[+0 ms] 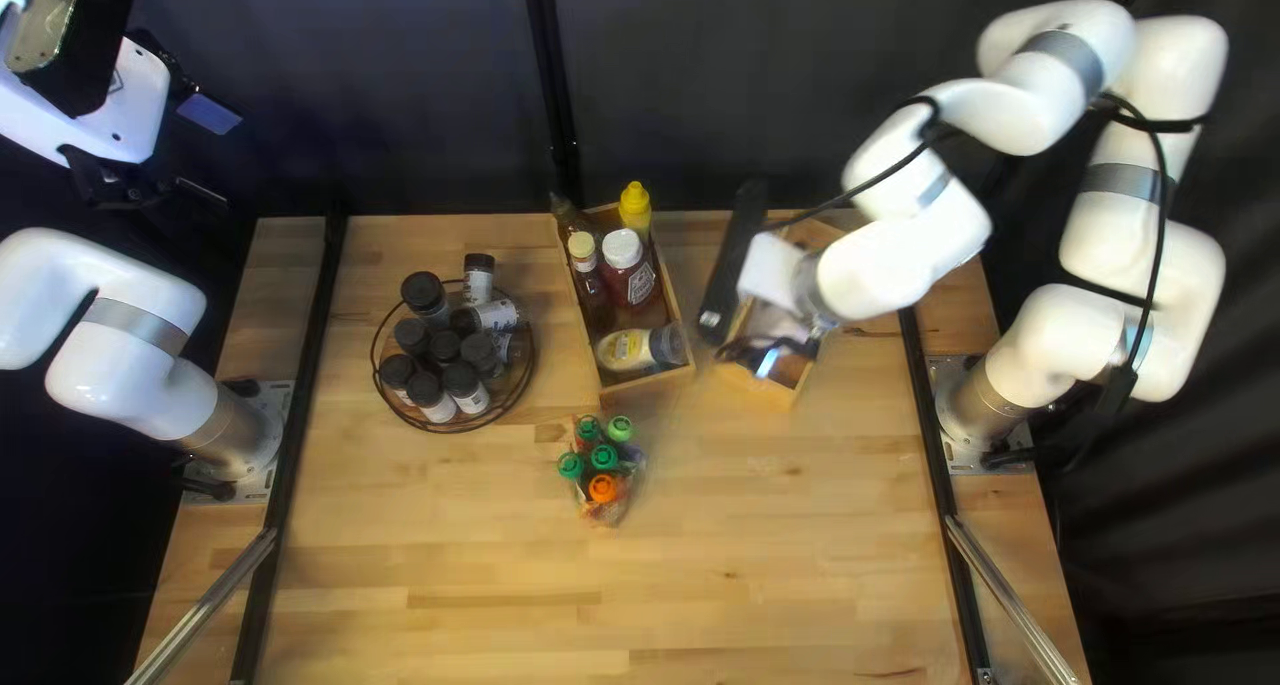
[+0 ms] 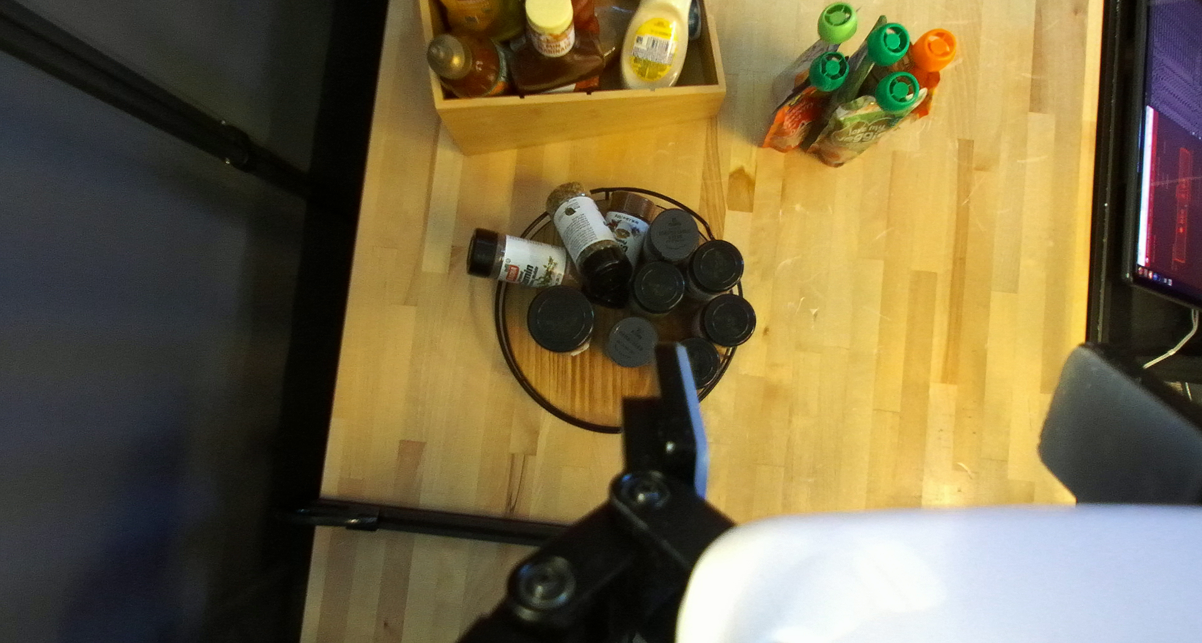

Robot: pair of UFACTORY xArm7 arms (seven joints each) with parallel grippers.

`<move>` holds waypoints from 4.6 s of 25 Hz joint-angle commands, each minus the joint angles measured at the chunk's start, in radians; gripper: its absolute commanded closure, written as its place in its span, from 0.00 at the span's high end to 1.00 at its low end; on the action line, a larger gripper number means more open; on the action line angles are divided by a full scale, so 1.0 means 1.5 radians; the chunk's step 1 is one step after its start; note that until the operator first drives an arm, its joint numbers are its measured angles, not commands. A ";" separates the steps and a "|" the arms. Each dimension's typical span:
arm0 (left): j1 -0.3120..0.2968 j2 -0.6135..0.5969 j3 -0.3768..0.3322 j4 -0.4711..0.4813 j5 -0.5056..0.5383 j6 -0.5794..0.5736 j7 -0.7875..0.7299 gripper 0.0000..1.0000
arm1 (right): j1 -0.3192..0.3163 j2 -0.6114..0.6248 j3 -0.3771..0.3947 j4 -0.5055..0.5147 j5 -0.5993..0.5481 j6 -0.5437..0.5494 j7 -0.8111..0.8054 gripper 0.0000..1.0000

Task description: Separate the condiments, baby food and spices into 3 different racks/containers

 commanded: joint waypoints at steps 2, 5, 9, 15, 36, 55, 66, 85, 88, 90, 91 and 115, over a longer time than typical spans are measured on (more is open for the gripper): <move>0.000 0.000 0.000 0.000 0.000 0.000 0.000 1.00 | 0.107 0.004 -0.093 0.073 -0.026 -0.088 -0.085 1.00; 0.000 0.000 0.000 0.000 0.000 0.000 0.000 1.00 | 0.128 -0.019 -0.132 0.084 -0.042 -0.129 -0.123 1.00; 0.000 0.000 0.000 0.000 0.000 0.000 0.000 1.00 | 0.146 -0.045 -0.181 0.097 -0.059 -0.169 -0.158 1.00; 0.000 0.000 0.000 0.000 0.000 0.000 0.000 1.00 | 0.184 -0.080 -0.255 0.119 -0.078 -0.219 -0.190 1.00; 0.000 0.000 0.000 0.000 0.000 0.000 0.000 1.00 | 0.248 -0.130 -0.343 0.178 -0.089 -0.260 -0.249 0.09; 0.000 0.000 0.000 0.000 0.000 0.000 0.000 1.00 | 0.146 -0.071 -0.139 0.143 0.023 -0.128 -0.252 0.00; 0.000 0.000 0.000 0.000 0.000 0.000 0.000 1.00 | -0.023 -0.084 0.049 0.060 0.095 0.023 -0.205 0.00; 0.000 0.000 0.000 0.000 0.000 0.000 0.000 1.00 | -0.224 -0.196 0.132 -0.151 0.095 0.090 -0.106 0.00; 0.000 0.000 0.000 0.000 0.000 0.000 0.000 1.00 | -0.240 -0.208 0.124 -0.171 0.085 0.088 -0.103 0.00; 0.000 0.000 0.000 0.000 0.000 0.000 0.000 1.00 | -0.247 -0.213 0.115 -0.180 0.077 0.084 -0.102 0.00; 0.000 0.000 0.000 0.000 0.000 0.000 0.000 1.00 | -0.248 -0.213 0.113 -0.182 0.075 0.082 -0.101 0.00; 0.000 0.000 0.000 0.000 0.000 0.000 0.000 1.00 | -0.122 -0.122 0.045 -0.111 0.048 0.009 -0.054 1.00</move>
